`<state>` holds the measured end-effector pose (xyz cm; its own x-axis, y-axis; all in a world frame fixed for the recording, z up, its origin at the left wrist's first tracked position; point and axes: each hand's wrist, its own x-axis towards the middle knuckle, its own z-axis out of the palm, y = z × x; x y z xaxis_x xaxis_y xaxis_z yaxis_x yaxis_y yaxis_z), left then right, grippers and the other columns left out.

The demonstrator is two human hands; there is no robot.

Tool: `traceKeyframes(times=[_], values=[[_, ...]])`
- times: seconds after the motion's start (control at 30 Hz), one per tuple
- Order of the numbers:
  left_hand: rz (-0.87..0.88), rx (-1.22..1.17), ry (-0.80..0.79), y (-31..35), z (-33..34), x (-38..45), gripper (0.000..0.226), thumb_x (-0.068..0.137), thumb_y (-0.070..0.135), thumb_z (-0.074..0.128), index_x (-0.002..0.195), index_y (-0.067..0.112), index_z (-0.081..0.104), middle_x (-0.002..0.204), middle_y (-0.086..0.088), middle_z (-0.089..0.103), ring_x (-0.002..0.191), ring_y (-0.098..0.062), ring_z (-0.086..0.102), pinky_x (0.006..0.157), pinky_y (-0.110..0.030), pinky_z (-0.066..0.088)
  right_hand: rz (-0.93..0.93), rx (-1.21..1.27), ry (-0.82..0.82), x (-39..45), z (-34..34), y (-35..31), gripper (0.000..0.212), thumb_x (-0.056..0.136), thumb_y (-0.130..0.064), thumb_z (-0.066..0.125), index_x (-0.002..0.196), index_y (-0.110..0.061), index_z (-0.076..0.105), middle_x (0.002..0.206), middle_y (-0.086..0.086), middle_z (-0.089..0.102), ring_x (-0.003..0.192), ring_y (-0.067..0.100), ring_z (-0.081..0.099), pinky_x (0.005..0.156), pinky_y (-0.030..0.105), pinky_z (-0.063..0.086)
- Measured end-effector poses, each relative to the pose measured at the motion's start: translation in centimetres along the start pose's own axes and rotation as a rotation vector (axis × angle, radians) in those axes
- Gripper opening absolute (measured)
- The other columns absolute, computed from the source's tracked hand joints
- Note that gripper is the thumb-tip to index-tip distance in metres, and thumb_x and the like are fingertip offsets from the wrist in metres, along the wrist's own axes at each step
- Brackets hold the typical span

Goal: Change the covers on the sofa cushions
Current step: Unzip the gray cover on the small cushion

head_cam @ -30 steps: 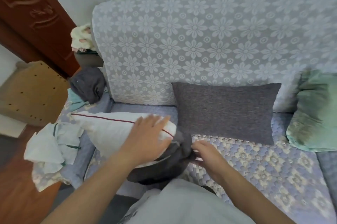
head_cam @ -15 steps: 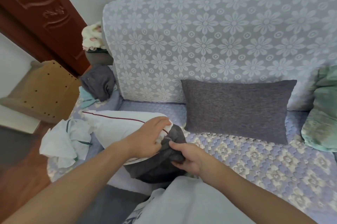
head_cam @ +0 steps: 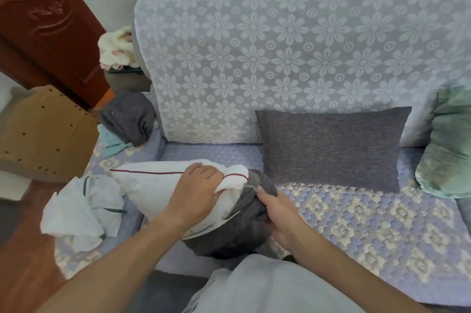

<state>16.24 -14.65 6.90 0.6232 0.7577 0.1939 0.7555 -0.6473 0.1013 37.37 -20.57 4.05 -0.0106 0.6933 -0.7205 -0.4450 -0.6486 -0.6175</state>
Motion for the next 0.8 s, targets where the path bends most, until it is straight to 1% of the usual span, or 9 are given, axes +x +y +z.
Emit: traceKeyframes(times=[0.1, 0.27, 0.37, 0.43, 0.5, 0.6, 0.63, 0.7, 0.8], values=[[0.001, -0.013, 0.112, -1.9, -3.0, 0.3, 0.018, 0.093, 0.026, 0.051, 0.087, 0.011, 0.061, 0.085, -0.007, 0.064, 0.078, -0.031, 0.057, 0.076, -0.040, 0.042, -0.082, -0.238, 0.182, 2.1, -0.9, 0.7, 0.016, 0.094, -0.022, 0.066, 0.108, -0.016, 0.071, 0.096, 0.009, 0.077, 0.091, 0.028, 0.074, 0.074, 0.042, 0.062], [-0.547, -0.243, 0.261, -7.5, -9.9, -0.5, 0.038, 0.104, 0.045, 0.043, 0.088, 0.012, 0.053, 0.082, -0.008, 0.058, 0.077, -0.031, 0.053, 0.066, -0.040, 0.037, 0.127, -0.316, 0.570, 3.2, -8.7, 4.0, 0.021, 0.095, -0.006, 0.057, 0.115, -0.001, 0.058, 0.098, 0.021, 0.065, 0.085, 0.038, 0.066, 0.070, 0.051, 0.062], [-0.635, -0.382, 0.215, -10.0, -10.0, -1.0, 0.033, 0.105, 0.043, 0.047, 0.099, 0.013, 0.060, 0.091, -0.003, 0.063, 0.083, -0.023, 0.054, 0.070, -0.037, 0.037, 0.099, -0.360, 0.656, 2.5, -10.1, 4.5, 0.021, 0.094, -0.008, 0.059, 0.112, 0.002, 0.062, 0.096, 0.022, 0.066, 0.083, 0.039, 0.065, 0.077, 0.057, 0.060], [-0.626, -0.433, 0.121, -11.2, -8.3, -1.5, 0.024, 0.104, 0.038, 0.050, 0.100, 0.018, 0.062, 0.094, 0.000, 0.065, 0.086, -0.022, 0.057, 0.072, -0.038, 0.041, 0.042, -0.342, 0.655, 2.3, -8.8, 3.7, 0.022, 0.091, -0.012, 0.064, 0.110, -0.002, 0.063, 0.098, 0.020, 0.067, 0.087, 0.039, 0.066, 0.078, 0.052, 0.060], [-0.696, -0.389, -0.128, -13.3, -5.9, -2.6, 0.021, 0.105, 0.032, 0.049, 0.114, 0.019, 0.063, 0.109, -0.003, 0.067, 0.096, -0.026, 0.059, 0.079, -0.040, 0.045, -0.040, -0.298, 0.576, 1.5, -6.4, 2.4, 0.017, 0.088, -0.010, 0.065, 0.105, -0.007, 0.066, 0.094, 0.018, 0.070, 0.085, 0.034, 0.067, 0.071, 0.045, 0.060], [-0.928, 0.000, -0.580, -15.6, -3.4, -5.5, 0.047, 0.101, 0.025, 0.041, 0.148, 0.024, 0.039, 0.150, -0.016, 0.045, 0.133, -0.039, 0.044, 0.107, -0.051, 0.039, -0.115, -0.385, 0.355, 0.1, -2.8, 1.5, 0.018, 0.080, -0.003, 0.065, 0.095, -0.011, 0.073, 0.084, 0.017, 0.075, 0.075, 0.030, 0.069, 0.063, 0.036, 0.052], [-0.923, 0.105, -0.553, -15.2, -2.9, -6.0, 0.061, 0.096, 0.022, 0.046, 0.155, 0.024, 0.027, 0.157, -0.019, 0.032, 0.142, -0.042, 0.032, 0.114, -0.054, 0.031, -0.118, -0.426, 0.296, -0.2, -1.6, 1.7, 0.020, 0.078, -0.002, 0.064, 0.093, -0.012, 0.073, 0.084, 0.016, 0.075, 0.074, 0.029, 0.069, 0.064, 0.036, 0.051], [-0.699, 0.114, -0.352, -13.0, -1.5, -5.7, 0.086, 0.087, 0.025, 0.060, 0.160, 0.021, 0.016, 0.163, -0.022, 0.018, 0.148, -0.043, 0.018, 0.119, -0.056, 0.021, -0.111, -0.468, 0.213, -0.8, 0.6, 2.6, 0.024, 0.075, -0.004, 0.063, 0.093, -0.015, 0.074, 0.084, 0.014, 0.075, 0.075, 0.028, 0.069, 0.065, 0.036, 0.050], [-0.339, 0.017, -0.526, -8.2, 2.4, -4.6, 0.098, 0.087, 0.052, 0.062, 0.162, 0.025, 0.005, 0.169, -0.009, 0.002, 0.155, -0.034, -0.001, 0.124, -0.052, 0.007, -0.088, -0.431, 0.203, -1.3, 3.4, 4.1, 0.025, 0.078, -0.005, 0.065, 0.098, -0.018, 0.074, 0.088, 0.012, 0.076, 0.082, 0.031, 0.072, 0.065, 0.035, 0.054]])
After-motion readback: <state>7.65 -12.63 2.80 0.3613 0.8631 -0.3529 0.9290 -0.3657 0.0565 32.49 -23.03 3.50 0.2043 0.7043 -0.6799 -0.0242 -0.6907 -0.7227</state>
